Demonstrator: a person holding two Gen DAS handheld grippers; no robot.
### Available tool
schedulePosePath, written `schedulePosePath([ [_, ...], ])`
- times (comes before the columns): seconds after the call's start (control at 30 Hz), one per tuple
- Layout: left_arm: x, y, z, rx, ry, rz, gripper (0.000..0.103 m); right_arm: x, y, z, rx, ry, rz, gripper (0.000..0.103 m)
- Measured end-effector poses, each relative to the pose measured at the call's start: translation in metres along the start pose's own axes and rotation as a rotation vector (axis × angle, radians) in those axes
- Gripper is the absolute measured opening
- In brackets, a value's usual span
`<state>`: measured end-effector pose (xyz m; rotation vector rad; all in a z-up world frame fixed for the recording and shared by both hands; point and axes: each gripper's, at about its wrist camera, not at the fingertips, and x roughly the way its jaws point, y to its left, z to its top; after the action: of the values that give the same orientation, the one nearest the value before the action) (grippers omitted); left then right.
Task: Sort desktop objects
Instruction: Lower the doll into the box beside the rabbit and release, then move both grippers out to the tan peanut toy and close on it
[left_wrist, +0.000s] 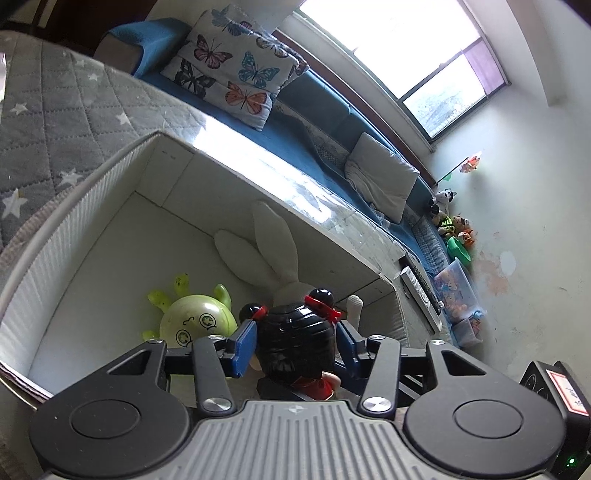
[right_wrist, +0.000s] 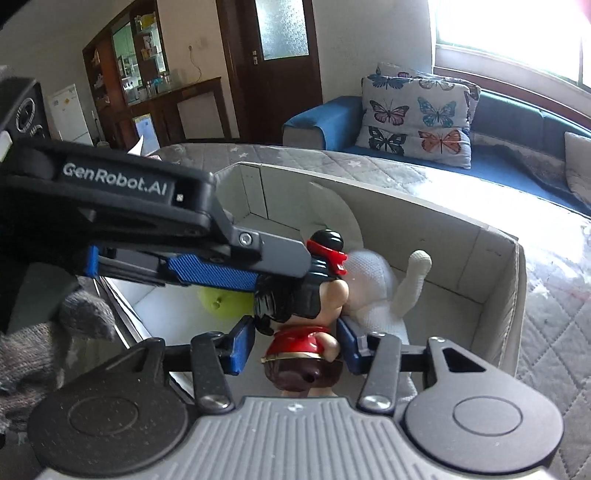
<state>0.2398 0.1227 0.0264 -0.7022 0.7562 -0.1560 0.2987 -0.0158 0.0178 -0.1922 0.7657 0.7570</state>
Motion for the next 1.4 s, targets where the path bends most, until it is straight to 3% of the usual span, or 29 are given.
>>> schedulePosePath([
  [0.43,-0.003,-0.011,-0.006,0.049,-0.012,0.041,0.048,-0.015,0.006,0.003,-0.022,-0.024,-0.028,0.05],
  [0.8,-0.035,-0.035,-0.028,0.151,-0.051,0.043,0.048,-0.06,0.007,-0.01,-0.002,-0.109,-0.057,0.051],
  [0.93,-0.045,-0.045,-0.044,0.192,-0.048,0.037,0.048,-0.081,0.013,-0.023,-0.009,-0.141,-0.073,0.063],
  [1.4,-0.064,-0.077,-0.105,0.326,-0.02,0.015,0.048,-0.14,0.045,-0.083,-0.081,-0.225,-0.151,0.084],
])
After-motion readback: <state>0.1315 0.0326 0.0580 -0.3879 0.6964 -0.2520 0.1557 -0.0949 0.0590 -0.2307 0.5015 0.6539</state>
